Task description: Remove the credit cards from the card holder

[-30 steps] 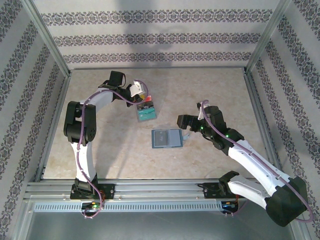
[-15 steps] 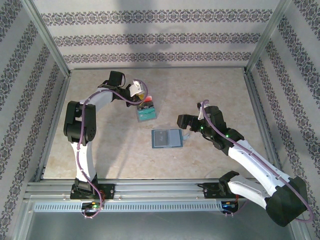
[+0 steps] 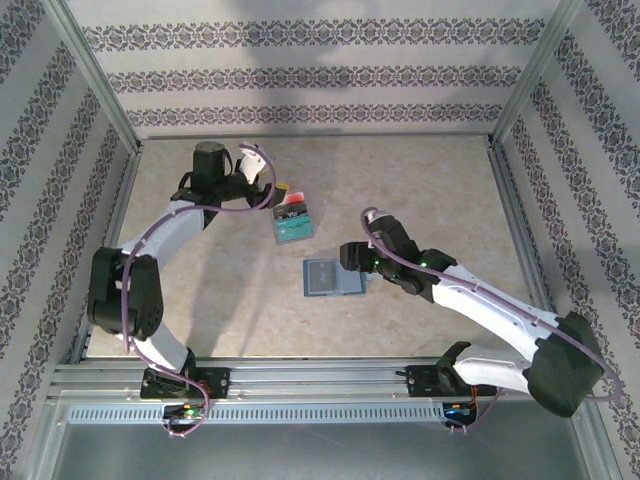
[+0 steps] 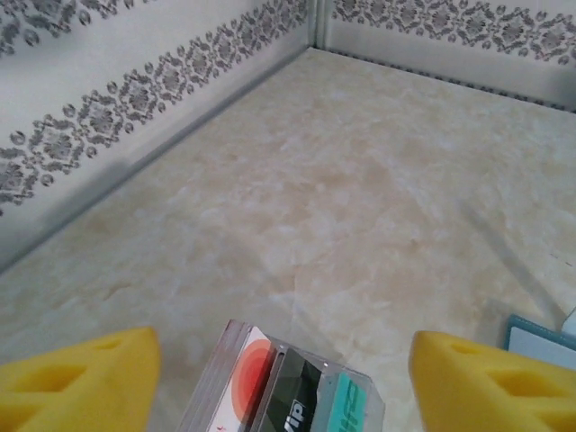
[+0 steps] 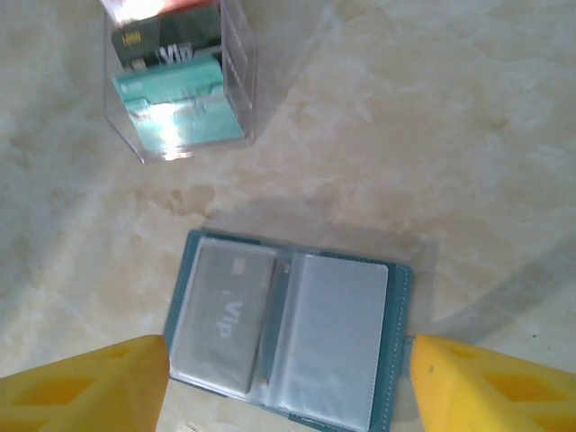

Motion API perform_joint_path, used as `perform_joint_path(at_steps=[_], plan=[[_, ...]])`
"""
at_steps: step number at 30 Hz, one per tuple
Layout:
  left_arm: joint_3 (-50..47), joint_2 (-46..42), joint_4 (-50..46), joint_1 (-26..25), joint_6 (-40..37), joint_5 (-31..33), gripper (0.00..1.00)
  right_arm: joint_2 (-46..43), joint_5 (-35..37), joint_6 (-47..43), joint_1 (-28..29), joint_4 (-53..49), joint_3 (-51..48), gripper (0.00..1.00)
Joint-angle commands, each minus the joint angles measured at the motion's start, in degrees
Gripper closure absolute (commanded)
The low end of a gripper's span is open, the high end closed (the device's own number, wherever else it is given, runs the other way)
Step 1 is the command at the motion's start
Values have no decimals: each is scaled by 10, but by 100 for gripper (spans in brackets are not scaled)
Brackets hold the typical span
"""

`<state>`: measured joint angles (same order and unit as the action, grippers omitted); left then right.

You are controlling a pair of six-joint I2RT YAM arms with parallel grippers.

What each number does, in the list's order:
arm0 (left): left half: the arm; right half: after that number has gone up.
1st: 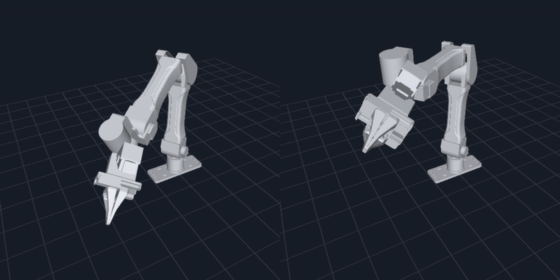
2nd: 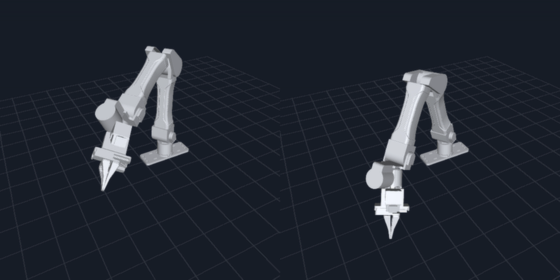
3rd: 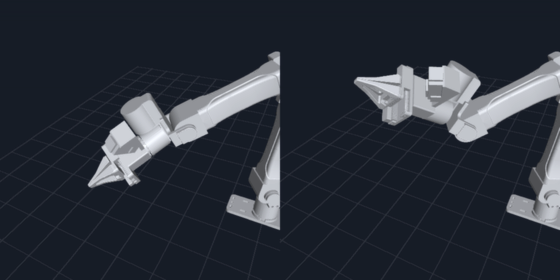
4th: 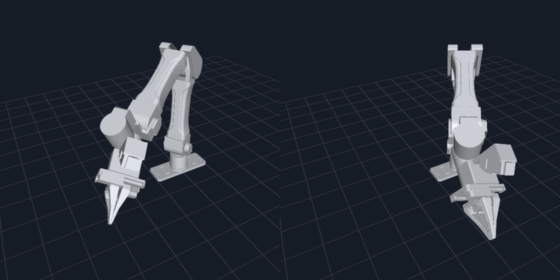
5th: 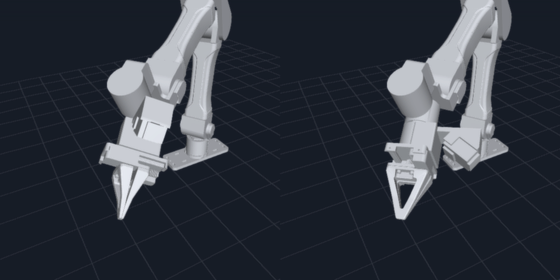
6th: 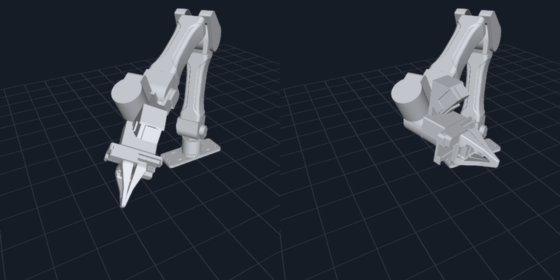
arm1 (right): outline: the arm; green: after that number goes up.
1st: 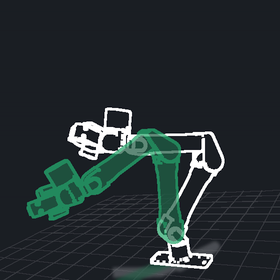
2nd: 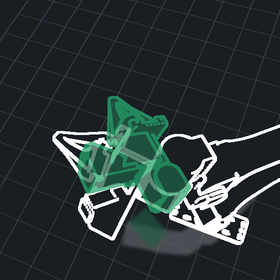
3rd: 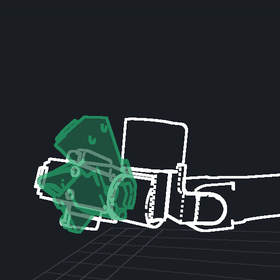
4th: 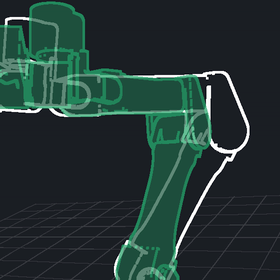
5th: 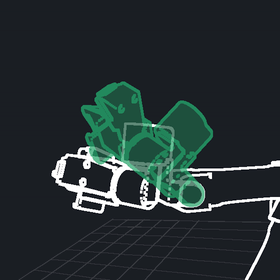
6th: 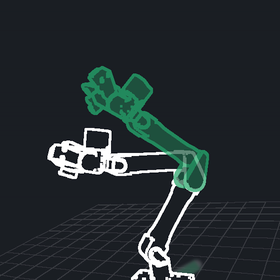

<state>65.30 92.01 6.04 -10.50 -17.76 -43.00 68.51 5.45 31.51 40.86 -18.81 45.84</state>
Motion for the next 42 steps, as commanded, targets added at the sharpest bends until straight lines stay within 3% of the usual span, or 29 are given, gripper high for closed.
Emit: perform_joint_path(at_steps=[1, 3, 5, 10, 18, 23, 30, 37, 42], plan=[[-66, -57, 104, -36, 131, 103, 7, 35, 42, 1, 28, -29, 26, 35], [-110, -97, 129, -52, 168, 153, 1, 60, 44, 5, 44, -33, 36, 38], [-149, -132, 135, -70, 202, 224, 1, 85, 45, 6, 59, -36, 45, 41], [-214, -202, 57, -126, 241, 384, 1, 145, 40, 7, 86, -39, 69, 45], [-312, -298, -14, -137, 327, 516, 1, 235, 44, 2, 116, -56, 126, 46], [-334, -306, -27, -137, 335, 535, 1, 281, 46, 0, 121, -67, 150, 44], [-341, -297, -16, -136, 344, 547, 1, 320, 55, 3, 122, -75, 163, 32], [-343, -291, -14, -135, 352, 557, 1, 355, 55, -2, 122, -77, 178, 32], [-343, -293, -14, -135, 350, 557, 1, 363, 56, 1, 118, -76, 178, 40]])
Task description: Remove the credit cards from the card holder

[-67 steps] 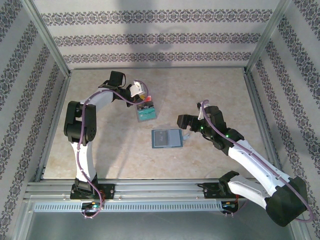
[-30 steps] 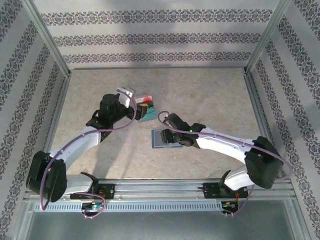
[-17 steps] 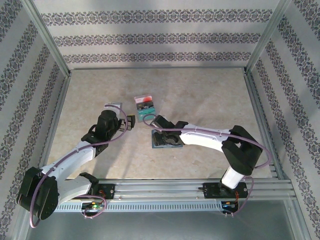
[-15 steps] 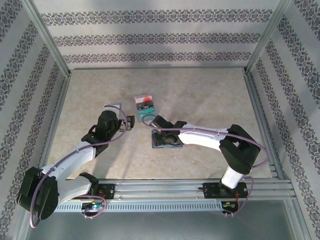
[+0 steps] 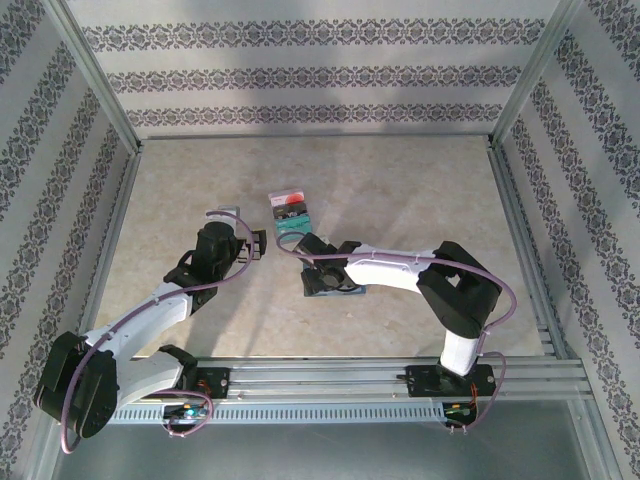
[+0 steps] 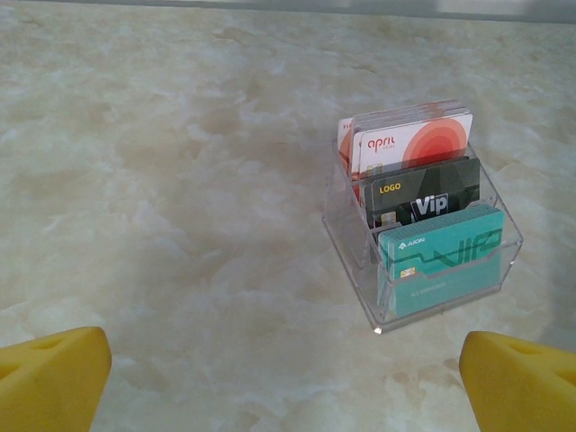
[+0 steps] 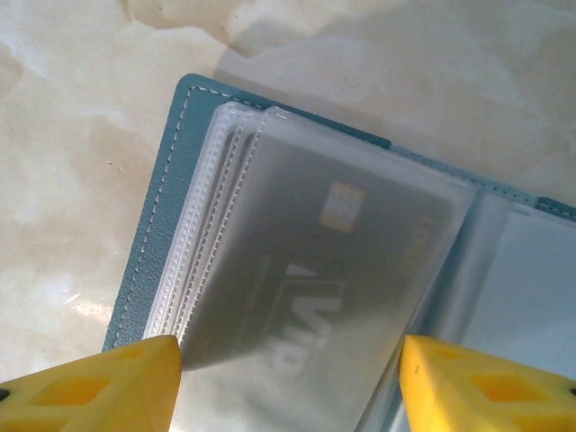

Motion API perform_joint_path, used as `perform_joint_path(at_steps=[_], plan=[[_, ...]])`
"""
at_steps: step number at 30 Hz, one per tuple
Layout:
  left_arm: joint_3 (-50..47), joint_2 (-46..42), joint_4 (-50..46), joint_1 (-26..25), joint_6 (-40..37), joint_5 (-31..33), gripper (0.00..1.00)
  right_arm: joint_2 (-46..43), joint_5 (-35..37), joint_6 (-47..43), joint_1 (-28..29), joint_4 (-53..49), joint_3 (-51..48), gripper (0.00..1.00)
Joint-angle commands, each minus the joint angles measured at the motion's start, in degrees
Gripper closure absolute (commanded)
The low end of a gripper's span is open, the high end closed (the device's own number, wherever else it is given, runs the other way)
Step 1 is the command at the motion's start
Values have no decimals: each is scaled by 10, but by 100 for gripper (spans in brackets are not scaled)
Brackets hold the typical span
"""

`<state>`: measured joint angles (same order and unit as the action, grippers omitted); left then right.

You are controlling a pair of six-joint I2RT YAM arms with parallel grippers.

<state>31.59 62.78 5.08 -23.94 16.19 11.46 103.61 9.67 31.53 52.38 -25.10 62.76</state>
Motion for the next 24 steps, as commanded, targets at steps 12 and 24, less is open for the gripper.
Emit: perform_joint_path(at_steps=[12, 24], plan=[[6, -24, -17, 0, -3, 3, 1, -14, 24, 1, -11, -4, -12, 63], [32, -31, -43, -8, -38, -38, 4, -71, 72, -3, -48, -23, -57, 53]])
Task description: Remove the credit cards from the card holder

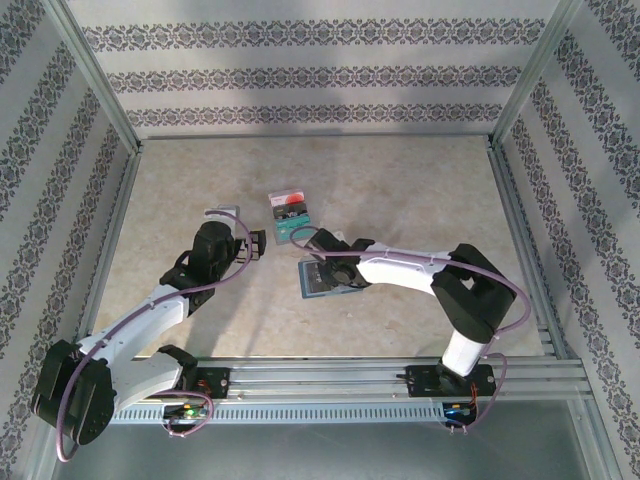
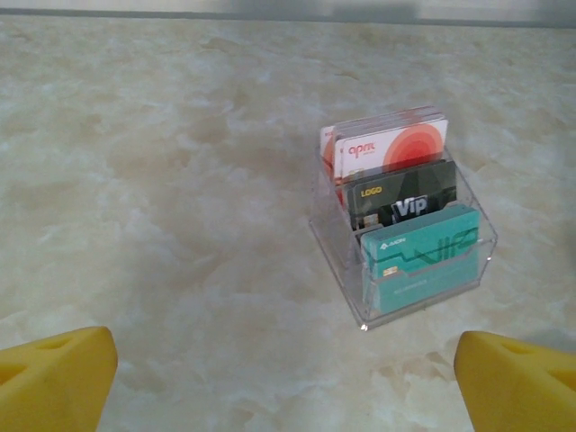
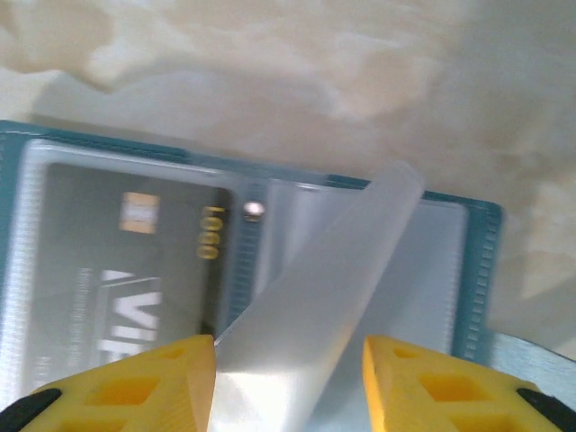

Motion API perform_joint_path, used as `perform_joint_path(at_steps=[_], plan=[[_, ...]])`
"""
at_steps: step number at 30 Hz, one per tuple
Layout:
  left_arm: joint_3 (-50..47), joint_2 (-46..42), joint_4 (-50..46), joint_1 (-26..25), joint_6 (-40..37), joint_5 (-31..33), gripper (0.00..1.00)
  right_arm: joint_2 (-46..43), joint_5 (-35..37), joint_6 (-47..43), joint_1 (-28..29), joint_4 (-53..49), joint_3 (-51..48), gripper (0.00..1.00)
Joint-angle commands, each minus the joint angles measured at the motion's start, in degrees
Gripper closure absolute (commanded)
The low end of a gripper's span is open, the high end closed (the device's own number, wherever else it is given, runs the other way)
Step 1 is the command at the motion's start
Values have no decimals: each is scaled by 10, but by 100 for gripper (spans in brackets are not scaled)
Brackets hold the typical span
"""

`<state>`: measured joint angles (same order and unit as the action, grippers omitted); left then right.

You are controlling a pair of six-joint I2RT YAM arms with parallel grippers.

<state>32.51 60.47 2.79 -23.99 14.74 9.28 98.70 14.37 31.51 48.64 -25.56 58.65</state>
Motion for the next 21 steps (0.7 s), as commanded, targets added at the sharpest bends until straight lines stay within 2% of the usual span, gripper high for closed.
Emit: perform_joint_path(at_steps=[1, 6, 12, 14, 21], plan=[[26, -7, -24, -17, -36, -12, 5, -28, 24, -4, -16, -18, -22, 53], [61, 24, -67, -90, -75, 44, 6, -52, 11, -8, -39, -6, -50, 52], [66, 82, -63, -183, -49, 44, 17, -65, -3, -7, -64, 11, -84, 52], [66, 111, -49, -209, -31, 36, 23, -72, -13, -6, -76, 18, -97, 53], [67, 206, 21, -234, 20, -16, 41, -116, -22, 0, -99, 18, -124, 53]])
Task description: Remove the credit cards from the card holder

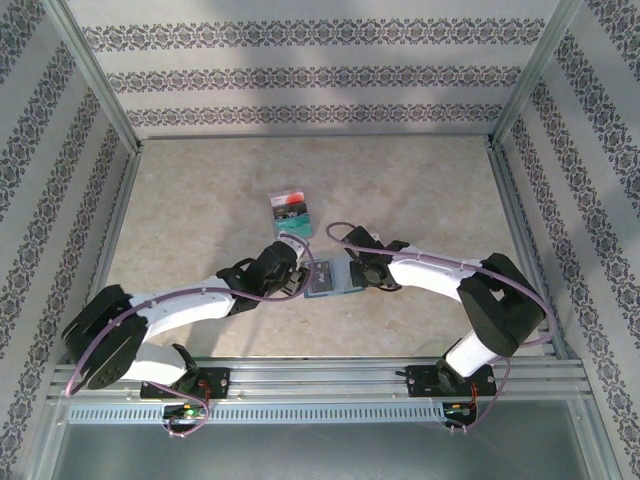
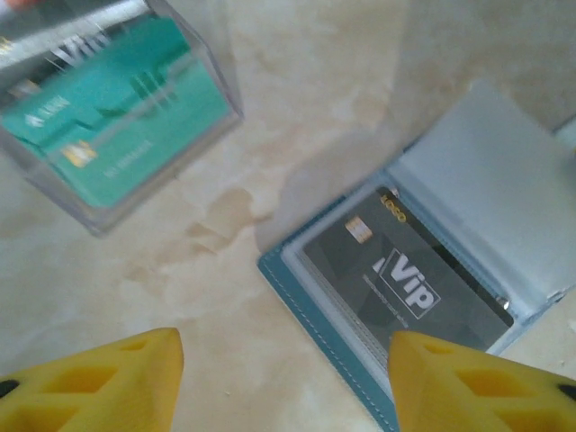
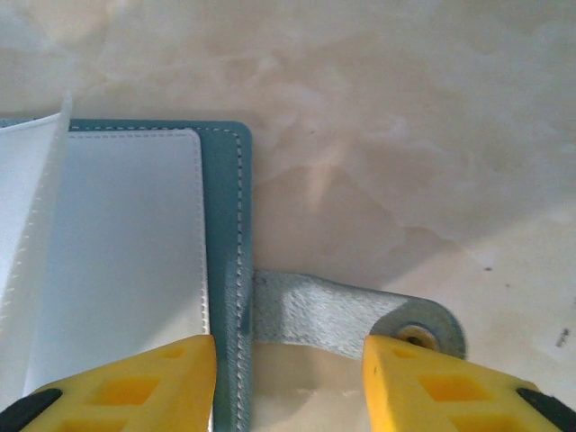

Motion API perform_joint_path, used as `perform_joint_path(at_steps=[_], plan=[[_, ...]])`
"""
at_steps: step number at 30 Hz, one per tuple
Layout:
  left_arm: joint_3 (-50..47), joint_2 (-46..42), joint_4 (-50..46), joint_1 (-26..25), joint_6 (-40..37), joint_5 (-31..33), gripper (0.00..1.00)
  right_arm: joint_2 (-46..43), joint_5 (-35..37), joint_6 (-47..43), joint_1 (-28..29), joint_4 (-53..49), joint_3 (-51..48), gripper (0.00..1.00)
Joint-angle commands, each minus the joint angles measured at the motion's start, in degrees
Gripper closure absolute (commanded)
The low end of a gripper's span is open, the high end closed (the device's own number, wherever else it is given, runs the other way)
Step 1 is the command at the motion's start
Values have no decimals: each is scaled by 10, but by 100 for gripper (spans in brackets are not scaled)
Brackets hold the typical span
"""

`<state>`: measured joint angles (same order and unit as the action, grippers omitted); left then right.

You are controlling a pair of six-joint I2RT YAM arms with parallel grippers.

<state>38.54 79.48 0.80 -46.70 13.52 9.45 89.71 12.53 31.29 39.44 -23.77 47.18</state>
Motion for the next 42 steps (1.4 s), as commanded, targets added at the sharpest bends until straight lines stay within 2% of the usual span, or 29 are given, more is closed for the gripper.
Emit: perform_joint_path(at_steps=[1, 8, 14, 18, 24, 27, 42], plan=[[9, 24, 45, -7, 35, -19, 44, -36, -4, 3, -11, -3, -12, 53], [11, 71, 81, -7, 54, -46, 54, -123, -17, 23, -35, -23, -24, 55], [-3, 108, 140, 8, 93, -67, 62, -153, -106, 49, -35, 21, -26, 58], [-8, 129, 174, 30, 111, -100, 70, -134, -190, 76, -35, 110, -47, 58], [-11, 156, 191, 45, 123, -123, 77, -63, -279, 102, -35, 207, -54, 61], [-16, 164, 200, 51, 130, -134, 81, -28, -304, 111, -36, 237, -53, 68], [-23, 172, 188, 56, 132, -153, 84, 50, -356, 159, -52, 326, -83, 73]])
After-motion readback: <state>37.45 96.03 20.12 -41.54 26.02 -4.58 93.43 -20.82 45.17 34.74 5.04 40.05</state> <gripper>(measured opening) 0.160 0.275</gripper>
